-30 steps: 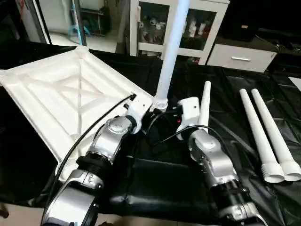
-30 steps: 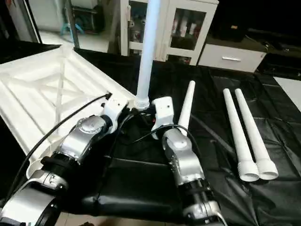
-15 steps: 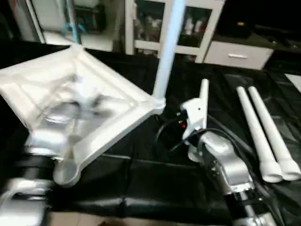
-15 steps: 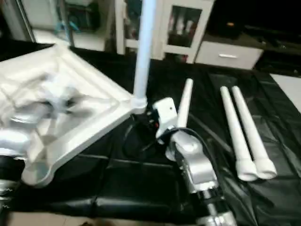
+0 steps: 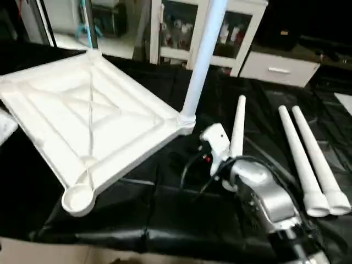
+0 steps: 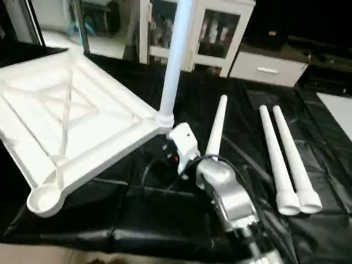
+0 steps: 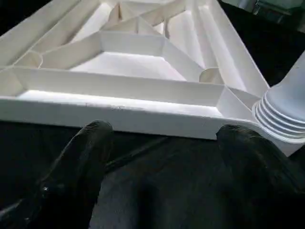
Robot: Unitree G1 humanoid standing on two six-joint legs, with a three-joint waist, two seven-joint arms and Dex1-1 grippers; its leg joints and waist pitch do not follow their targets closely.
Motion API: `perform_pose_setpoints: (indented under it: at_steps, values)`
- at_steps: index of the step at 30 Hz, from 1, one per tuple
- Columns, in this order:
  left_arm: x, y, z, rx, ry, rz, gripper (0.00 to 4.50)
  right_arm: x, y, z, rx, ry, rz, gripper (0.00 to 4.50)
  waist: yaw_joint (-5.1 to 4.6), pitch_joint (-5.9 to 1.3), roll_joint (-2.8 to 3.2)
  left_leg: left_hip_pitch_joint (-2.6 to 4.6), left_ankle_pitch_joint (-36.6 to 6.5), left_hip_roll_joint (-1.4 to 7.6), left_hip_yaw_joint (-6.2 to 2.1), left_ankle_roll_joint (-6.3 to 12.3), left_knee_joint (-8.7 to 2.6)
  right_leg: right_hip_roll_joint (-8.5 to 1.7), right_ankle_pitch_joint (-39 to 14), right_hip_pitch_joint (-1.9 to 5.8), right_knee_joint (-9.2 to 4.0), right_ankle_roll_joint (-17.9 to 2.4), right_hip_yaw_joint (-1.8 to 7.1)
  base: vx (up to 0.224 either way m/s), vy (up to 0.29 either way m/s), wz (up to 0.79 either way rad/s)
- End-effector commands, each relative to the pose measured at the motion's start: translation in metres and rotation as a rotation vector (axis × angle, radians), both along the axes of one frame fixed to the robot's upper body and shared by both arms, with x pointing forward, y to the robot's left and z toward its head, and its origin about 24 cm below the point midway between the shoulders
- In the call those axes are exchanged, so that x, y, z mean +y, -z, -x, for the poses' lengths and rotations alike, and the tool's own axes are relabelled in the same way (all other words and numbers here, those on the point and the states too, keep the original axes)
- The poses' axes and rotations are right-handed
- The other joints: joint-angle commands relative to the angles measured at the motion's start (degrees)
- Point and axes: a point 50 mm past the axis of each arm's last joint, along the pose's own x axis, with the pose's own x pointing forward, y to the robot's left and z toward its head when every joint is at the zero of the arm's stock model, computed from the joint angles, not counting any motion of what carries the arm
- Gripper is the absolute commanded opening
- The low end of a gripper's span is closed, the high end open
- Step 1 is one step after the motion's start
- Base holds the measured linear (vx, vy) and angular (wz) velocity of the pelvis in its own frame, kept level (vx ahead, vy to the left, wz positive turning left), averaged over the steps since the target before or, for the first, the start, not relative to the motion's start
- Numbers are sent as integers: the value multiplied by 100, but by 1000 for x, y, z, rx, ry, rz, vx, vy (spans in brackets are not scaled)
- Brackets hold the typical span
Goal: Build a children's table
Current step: Rotate table base
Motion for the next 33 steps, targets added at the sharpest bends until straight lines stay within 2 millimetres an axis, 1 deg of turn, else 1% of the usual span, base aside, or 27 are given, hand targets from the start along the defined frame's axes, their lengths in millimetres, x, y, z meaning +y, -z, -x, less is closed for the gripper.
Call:
perform_pose_setpoints:
  at_steps: [1, 2, 3, 4, 6, 7, 8, 9, 11, 12, 13, 14, 15, 17, 18, 19, 20, 22, 23, 24, 25, 27, 28, 29, 30, 32, 33]
  values:
    - [-11, 0, -1, 46, 61, 91, 360, -4, -4, 0, -8, -2, -3, 381, -16, -277, 258, 117, -1707, 185, -79, -291, -476, -461, -1240, 183, -397, -874, 322, 0, 0, 0]
    - [-22, 7, 2, 87, 106, 199, 371, -6, -4, -1, -6, -1, -2, 381, -16, -278, 251, 135, -1812, 189, -78, -317, -477, -467, -1360, 175, -411, -870, 326, 0, 0, 0]
    - [-23, 7, 2, 90, 110, 207, 381, -6, -4, -1, -6, -1, -2, 381, -19, -272, 248, 138, -1893, 193, -85, -336, -480, -479, -1468, 170, -414, -875, 328, 0, 0, 0]
    - [-39, 8, 1, 87, 181, 295, 387, -7, -5, -2, -8, 3, 1, 381, -21, -264, 237, 152, -2071, 190, -84, -344, -479, -472, -1644, 146, -439, -872, 330, 0, 0, 0]
    - [-46, 7, 0, 84, 212, 324, 392, -8, -5, -2, -8, 4, 3, 381, -11, -268, 231, 150, -2080, 182, -77, -322, -472, -467, -1671, 143, -444, -874, 334, 0, 0, 0]
    - [-56, 6, -2, 87, 255, 363, 408, -8, -6, -2, -8, 4, 3, 381, -8, -276, 231, 144, -2020, 179, -76, -314, -466, -471, -1614, 154, -437, -882, 336, 0, 0, 0]
    - [-65, 5, -3, 94, 296, 398, 416, -9, -6, -2, -7, 4, 3, 381, -7, -281, 236, 116, -1891, 171, -74, -297, -469, -455, -1483, 174, -422, -884, 332, 0, 0, 0]
    - [-85, 3, -4, 112, 410, 456, 416, -9, -6, -2, -8, 4, 5, 381, -18, -291, 222, 101, -1775, 172, -75, -291, -463, -453, -1359, 198, -398, -886, 328, 0, 0, 0]
    - [-94, 3, -4, 122, 451, 490, 446, -9, -6, -2, -9, 4, 5, 381, 0, -291, 220, 119, -1636, 171, -56, -269, -449, -444, -1249, 182, -391, -909, 332, 0, 0, 0]
    - [-102, 2, -4, 139, 494, 509, 446, -9, -6, -2, -9, 5, 5, 381, 7, -301, 240, 107, -1556, 165, -51, -272, -446, -429, -1122, 192, -372, -921, 327, 0, 0, 0]
    - [-111, 3, -2, 164, 530, 543, 446, -10, -6, -3, -9, 6, 6, 381, 13, -301, 237, 111, -1531, 165, -52, -277, -447, -429, -1078, 194, -374, -921, 324, 0, 0, 0]
    - [-121, 7, -1, 198, 578, 566, 446, -10, -6, -3, -9, 7, 6, 381, 12, -307, 254, 103, -1483, 165, -53, -309, -448, -422, -981, 210, -350, -936, 320, 0, 0, 0]
    - [-121, 7, -1, 198, 578, 566, 446, -10, -6, -3, -9, 7, 6, 381, 5, -307, 232, 96, -1462, 158, -48, -315, -445, -417, -937, 220, -345, -937, 318, 0, 0, 0]
    - [-135, 18, 2, 257, 632, 597, 446, -10, -6, -3, -11, 10, 8, 381, -2, -305, 230, 93, -1464, 144, -42, -298, -439, -415, -986, 227, -358, -908, 320, 0, 0, 0]
    - [-140, 22, 2, 269, 643, 608, 446, -10, -6, -3, -12, 12, 8, 381, -5, -302, 243, 94, -1503, 143, -43, -296, -438, -414, -1074, 223, -366, -880, 323, 0, 0, 0]
    - [-149, 28, -3, 257, 647, 609, 446, -10, -7, -4, -14, 17, 6, 381, -11, -303, 235, 95, -1523, 146, -41, -297, -439, -415, -1117, 225, -374, -870, 324, 0, 0, 0]
    - [-151, 29, -4, 254, 648, 609, 446, -10, -7, -4, -15, 18, 6, 381, -5, -301, 247, 108, -1557, 148, -39, -300, -433, -414, -1178, 215, -390, -848, 326, 0, 0, 0]
    - [-157, 31, -9, 235, 636, 609, 446, -11, -7, -4, -16, 20, 6, 381, 6, -317, 237, 95, -1530, 143, -46, -295, -425, -420, -1197, 234, -387, -821, 324, 0, 0, 0]
    - [-161, 33, -13, 223, 626, 603, 446, -10, -7, -4, -16, 21, 6, 381, -5, -318, 261, 86, -1514, 146, -50, -307, -431, -415, -1165, 243, -378, -824, 323, 0, 0, 0]
    - [-162, 33, -13, 223, 627, 600, 446, -10, -7, -4, -16, 21, 6, 381, 0, -317, 240, 106, -1523, 135, -41, -286, -415, -404, -1164, 225, -394, -807, 321, 0, 0, 0]
    - [-164, 33, -15, 222, 630, 594, 446, -10, -7, -4, -17, 21, 6, 381, -2, -315, 243, 87, -1533, 137, -54, -276, -424, -411, -1235, 248, -399, -787, 316, 0, 0, 0]
    - [-175, 32, -20, 196, 654, 597, 446, -12, -7, -3, -17, 24, 8, 381, -1, -318, 250, 109, -1565, 144, -54, -279, -416, -412, -1290, 229, -410, -774, 314, 0, 0, 0]
    - [-177, 32, -21, 192, 659, 601, 446, -12, -7, -4, -17, 25, 9, 381, -2, -318, 243, 98, -1580, 147, -58, -280, -416, -415, -1283, 236, -408, -787, 313, 0, 0, 0]
    - [-189, 32, -22, 192, 694, 624, 446, -14, -7, -4, -19, 34, 10, 381, 1, -321, 264, 94, -1580, 146, -64, -290, -416, -416, -1272, 241, -399, -792, 313, 0, 0, 0]
    - [-192, 33, -22, 198, 706, 627, 446, -14, -7, -4, -20, 36, 10, 381, 5, -330, 240, 90, -1503, 146, -57, -278, -403, -420, -1186, 249, -398, -808, 314, 0, 0, 0]
    - [-204, 36, -21, 215, 738, 649, 446, -16, -8, -5, -24, 43, 11, 381, 16, -340, 239, 74, -1325, 141, -51, -255, -394, -415, -982, 261, -371, -842, 315, 0, 0, 0]
    - [-210, 36, -19, 233, 768, 656, 446, -16, -9, -6, -27, 47, 11, 381, 20, -341, 269, 77, -1294, 143, -53, -262, -393, -415, -914, 262, -361, -859, 314, 0, 0, 0]
